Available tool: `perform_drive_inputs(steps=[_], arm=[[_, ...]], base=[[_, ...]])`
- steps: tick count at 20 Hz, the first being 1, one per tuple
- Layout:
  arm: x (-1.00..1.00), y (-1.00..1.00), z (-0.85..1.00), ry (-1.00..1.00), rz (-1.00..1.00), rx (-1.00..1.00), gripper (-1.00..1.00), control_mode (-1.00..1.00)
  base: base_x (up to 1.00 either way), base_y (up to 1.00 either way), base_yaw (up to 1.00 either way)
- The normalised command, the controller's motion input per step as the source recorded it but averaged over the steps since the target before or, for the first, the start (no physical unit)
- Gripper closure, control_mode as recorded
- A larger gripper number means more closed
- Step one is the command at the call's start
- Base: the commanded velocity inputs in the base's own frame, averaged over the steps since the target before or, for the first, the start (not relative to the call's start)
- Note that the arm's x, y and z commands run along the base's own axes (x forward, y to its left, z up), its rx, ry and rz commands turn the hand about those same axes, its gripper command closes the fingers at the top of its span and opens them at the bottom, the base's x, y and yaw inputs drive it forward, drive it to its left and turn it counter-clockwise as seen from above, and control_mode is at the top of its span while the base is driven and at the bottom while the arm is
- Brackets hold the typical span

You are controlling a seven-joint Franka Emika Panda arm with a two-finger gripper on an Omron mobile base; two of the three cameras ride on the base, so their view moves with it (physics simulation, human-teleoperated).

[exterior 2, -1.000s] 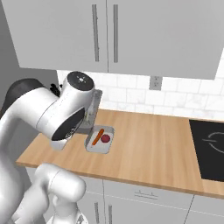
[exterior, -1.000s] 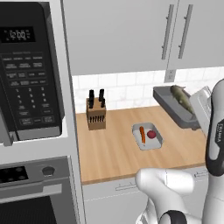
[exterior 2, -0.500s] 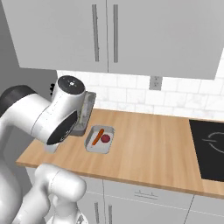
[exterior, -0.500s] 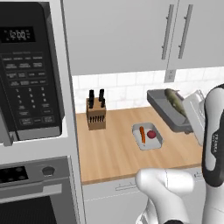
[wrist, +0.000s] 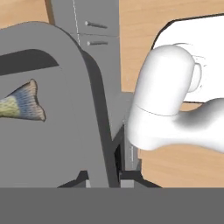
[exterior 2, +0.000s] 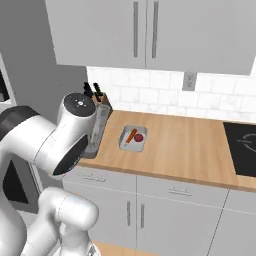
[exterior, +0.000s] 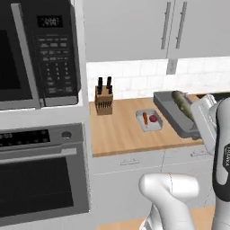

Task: Take the meat container that has the fish and place it on the second highest rack of the freezer. Then take the vegetable container that has the carrot and tomato and place it on the highest rack of the freezer.

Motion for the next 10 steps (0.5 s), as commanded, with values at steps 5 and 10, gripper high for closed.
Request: perform_drive_inputs(steps=[5,10], arm=[[0.0,0.0,0.0,0.0,0.0,0.0,1.0,1.0],[0.0,0.0,0.0,0.0,0.0,0.0,1.0,1.0]], base=[[-0.53,0.81,0.25],[-0.34,0.88,0.36]])
